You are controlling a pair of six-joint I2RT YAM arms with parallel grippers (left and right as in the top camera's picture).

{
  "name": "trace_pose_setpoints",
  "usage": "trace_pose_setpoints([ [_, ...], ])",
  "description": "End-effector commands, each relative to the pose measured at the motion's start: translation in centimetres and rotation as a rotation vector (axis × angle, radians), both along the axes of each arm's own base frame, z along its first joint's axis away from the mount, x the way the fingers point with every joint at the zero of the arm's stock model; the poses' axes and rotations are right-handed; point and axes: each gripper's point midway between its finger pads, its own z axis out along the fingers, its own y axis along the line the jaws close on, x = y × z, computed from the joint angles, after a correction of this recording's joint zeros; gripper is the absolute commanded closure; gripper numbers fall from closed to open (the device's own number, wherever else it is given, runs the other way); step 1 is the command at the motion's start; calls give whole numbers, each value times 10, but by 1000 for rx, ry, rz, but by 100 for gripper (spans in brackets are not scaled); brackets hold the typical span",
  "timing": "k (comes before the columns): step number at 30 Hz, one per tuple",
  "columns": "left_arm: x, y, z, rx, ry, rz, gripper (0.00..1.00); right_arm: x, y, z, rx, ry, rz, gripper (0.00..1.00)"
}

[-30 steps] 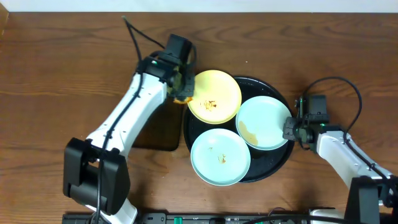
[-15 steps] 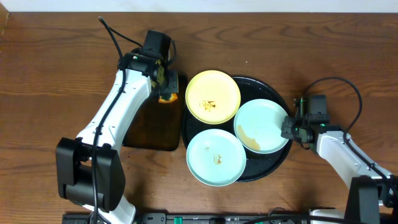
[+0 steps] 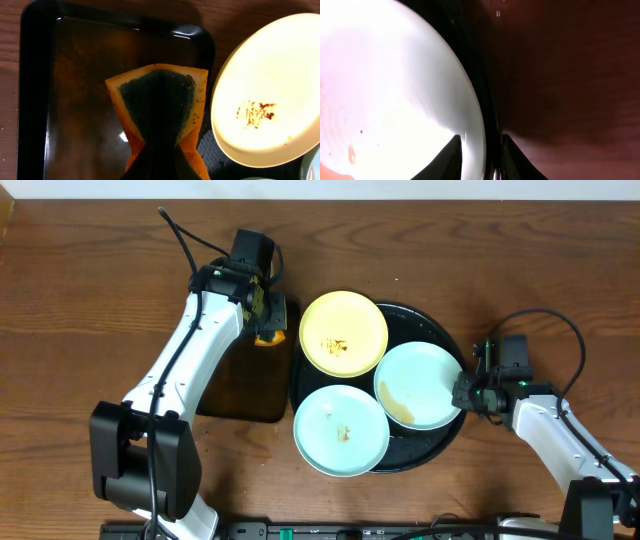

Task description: Clean dirty plates on tray and stack at the side

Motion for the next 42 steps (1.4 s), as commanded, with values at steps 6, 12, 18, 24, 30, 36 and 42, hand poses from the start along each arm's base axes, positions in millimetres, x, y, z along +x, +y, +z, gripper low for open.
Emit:
trace_pose_setpoints([
  [6, -1, 3, 10, 9, -25, -4, 92, 10, 15, 23, 85, -64, 2, 73],
  [12, -1, 3, 10, 9, -25, -4, 92, 17, 13, 41, 71, -129, 0, 69],
  [18, -2, 3, 10, 9, -25, -4, 92, 3, 14, 36, 77, -69, 2, 69],
  [24, -2, 3, 9, 10, -22, -4, 92, -18, 13, 24, 89, 16, -44, 69],
  [30, -2, 3, 9, 9, -21, -4, 92, -24, 14, 18, 98, 38, -63, 69],
  [36, -4, 3, 9, 11, -15, -4, 92, -31, 14, 5, 102, 80, -83, 69],
  [42, -4, 3, 9, 11, -15, -4, 91, -24, 24, -1, 158, 68, -62, 69],
])
